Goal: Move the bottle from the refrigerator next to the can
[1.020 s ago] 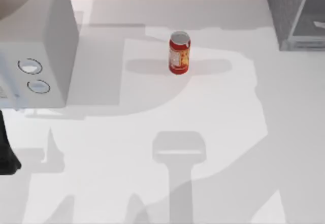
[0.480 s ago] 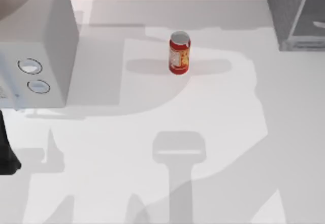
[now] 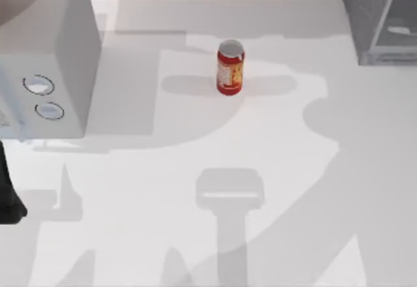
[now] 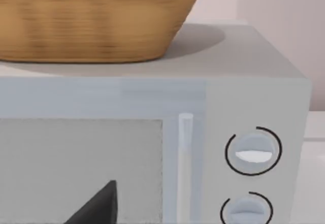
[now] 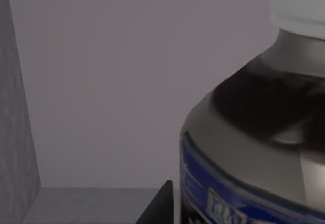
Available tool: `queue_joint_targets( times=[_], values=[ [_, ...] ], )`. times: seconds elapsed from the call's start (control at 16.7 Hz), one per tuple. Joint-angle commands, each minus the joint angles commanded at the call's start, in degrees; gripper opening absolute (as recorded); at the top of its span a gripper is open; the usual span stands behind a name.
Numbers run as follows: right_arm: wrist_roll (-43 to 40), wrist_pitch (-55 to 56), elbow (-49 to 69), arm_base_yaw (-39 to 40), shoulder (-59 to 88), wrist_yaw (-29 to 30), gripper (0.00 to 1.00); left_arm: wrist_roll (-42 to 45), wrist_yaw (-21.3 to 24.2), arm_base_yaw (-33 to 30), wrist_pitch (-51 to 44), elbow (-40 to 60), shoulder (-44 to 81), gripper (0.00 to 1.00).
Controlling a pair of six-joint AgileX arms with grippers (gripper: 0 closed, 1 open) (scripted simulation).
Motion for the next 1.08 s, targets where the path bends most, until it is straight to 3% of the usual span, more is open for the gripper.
queue_joint_targets(
  times=[0.48,1.08],
  values=[
    [0.1,-0.2,-1.8,-0.5,-2.7,-0.3,0.00,0.0,0.0,0.0,0.0,0.0,0.0,1.00],
    [0.2,9.8,-33.3,-4.7,-22.9,-5.0,0.00,0.0,0.0,0.0,0.0,0.0,0.0,1.00]
  ],
)
